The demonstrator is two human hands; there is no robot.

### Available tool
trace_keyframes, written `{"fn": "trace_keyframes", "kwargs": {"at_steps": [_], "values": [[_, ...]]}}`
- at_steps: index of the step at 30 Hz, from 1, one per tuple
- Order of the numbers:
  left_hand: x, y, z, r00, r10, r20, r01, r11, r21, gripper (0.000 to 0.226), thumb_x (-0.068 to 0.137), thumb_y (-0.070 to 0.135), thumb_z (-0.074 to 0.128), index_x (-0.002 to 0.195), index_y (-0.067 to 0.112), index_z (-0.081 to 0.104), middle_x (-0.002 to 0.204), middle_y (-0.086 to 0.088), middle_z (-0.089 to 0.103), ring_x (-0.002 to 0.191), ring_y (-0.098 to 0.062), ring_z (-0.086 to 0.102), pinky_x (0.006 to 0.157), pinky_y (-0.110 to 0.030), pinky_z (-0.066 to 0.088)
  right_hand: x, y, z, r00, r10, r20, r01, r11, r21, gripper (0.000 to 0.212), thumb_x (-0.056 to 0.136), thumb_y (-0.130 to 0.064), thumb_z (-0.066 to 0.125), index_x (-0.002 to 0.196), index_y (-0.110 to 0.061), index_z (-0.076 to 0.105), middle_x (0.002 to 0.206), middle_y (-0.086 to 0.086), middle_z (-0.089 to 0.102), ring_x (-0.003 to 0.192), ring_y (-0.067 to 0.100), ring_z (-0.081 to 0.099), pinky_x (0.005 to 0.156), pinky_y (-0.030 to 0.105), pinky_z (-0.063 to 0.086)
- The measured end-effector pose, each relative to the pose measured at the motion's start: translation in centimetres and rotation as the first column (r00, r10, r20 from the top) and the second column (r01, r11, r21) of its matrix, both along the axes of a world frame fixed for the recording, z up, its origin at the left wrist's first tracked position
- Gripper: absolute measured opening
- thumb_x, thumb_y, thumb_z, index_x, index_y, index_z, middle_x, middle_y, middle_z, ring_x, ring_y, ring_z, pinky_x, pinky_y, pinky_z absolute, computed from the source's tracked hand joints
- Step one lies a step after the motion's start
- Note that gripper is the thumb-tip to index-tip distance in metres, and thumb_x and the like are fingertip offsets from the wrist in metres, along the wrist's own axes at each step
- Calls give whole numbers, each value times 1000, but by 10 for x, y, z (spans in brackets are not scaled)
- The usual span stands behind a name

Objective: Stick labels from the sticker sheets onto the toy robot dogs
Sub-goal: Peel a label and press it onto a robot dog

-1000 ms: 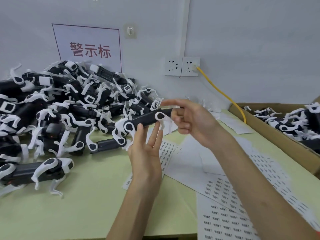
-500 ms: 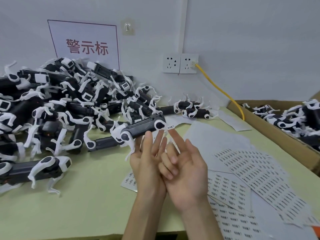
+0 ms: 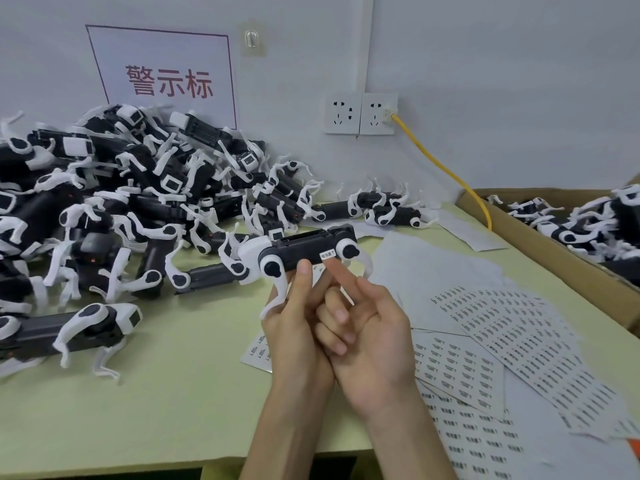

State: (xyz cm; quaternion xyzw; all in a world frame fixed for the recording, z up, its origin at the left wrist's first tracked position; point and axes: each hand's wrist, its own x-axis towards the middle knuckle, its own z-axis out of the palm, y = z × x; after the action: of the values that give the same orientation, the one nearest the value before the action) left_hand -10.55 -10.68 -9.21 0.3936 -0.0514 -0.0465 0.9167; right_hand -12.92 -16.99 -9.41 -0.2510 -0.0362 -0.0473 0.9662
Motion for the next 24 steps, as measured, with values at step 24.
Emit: {"fn": "trace_keyframes", "kwargs": {"at_steps": [24], "values": [[-1,-2,-2,997,75,3,-75,997,26,35,74,34,80,78,6,59,50,-16,49,28,-22,37,30,-18,29,2,0,1,995,12,-100,-7,998,58,35,91,-25,50,98,-5,78,54,1,35,41,9,28,36,19,25]]}}
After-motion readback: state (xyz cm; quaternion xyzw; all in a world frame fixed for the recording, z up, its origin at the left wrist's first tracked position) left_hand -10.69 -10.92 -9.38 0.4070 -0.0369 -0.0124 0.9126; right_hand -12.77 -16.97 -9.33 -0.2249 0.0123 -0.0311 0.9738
